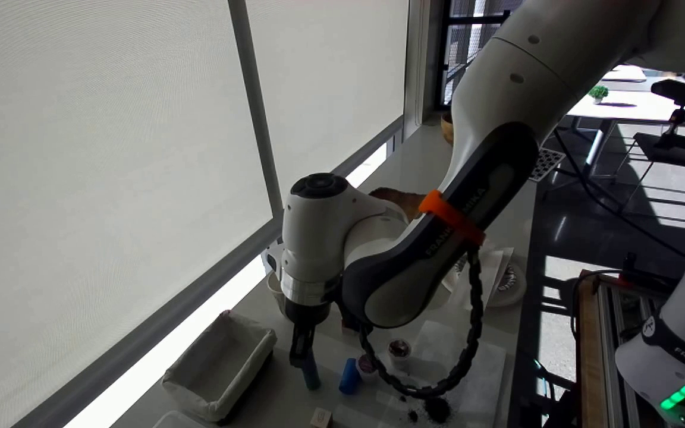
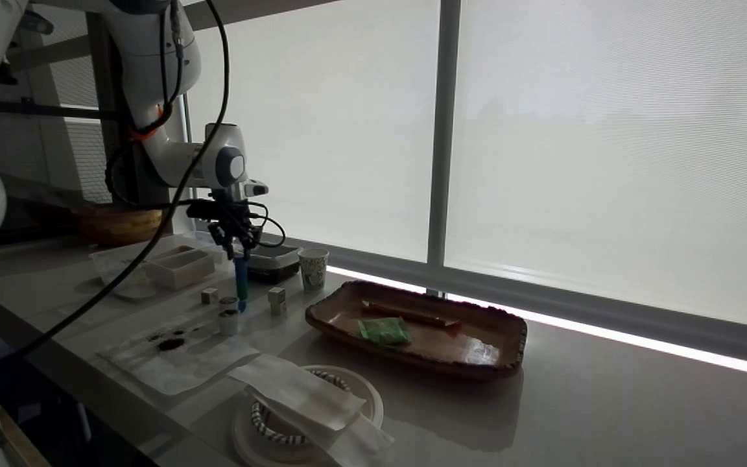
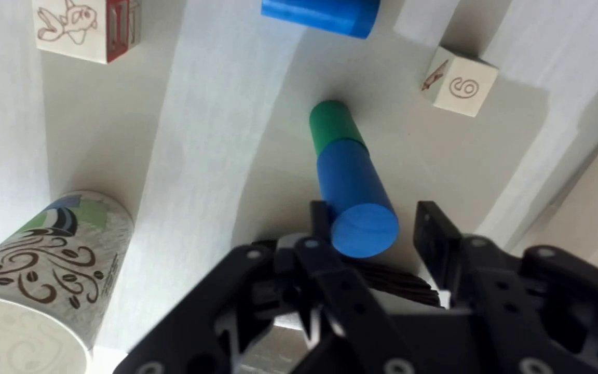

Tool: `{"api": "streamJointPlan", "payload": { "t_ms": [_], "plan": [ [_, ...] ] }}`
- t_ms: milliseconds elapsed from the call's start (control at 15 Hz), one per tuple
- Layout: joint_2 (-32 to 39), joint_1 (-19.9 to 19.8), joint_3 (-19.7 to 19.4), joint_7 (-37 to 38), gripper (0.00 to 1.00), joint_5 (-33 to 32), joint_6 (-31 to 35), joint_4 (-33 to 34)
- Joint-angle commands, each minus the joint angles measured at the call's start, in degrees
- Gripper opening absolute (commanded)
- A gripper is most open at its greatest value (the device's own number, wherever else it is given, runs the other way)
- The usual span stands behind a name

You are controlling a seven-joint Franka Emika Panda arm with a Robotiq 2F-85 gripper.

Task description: Rearrange the some of the blocks

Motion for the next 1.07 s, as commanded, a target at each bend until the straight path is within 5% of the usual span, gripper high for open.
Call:
{"api": "streamJointPlan", "payload": {
  "t_ms": [0, 67, 533, 1000],
  "plan": [
    [1.8, 1.4, -1.5, 0.3, 0.16, -1.6, 0.0, 1.9],
    [1.9, 1.4, -1.7, 0.3, 0.08, -1.8, 0.1, 2.2],
    [-3.5, 2.7, -5.9, 3.5, 0.08, -6.0, -2.0, -0.3],
    [-8.7, -0.3, -8.6, 5.8, 0.08, -7.7, -2.0, -4.3]
  ]
}}
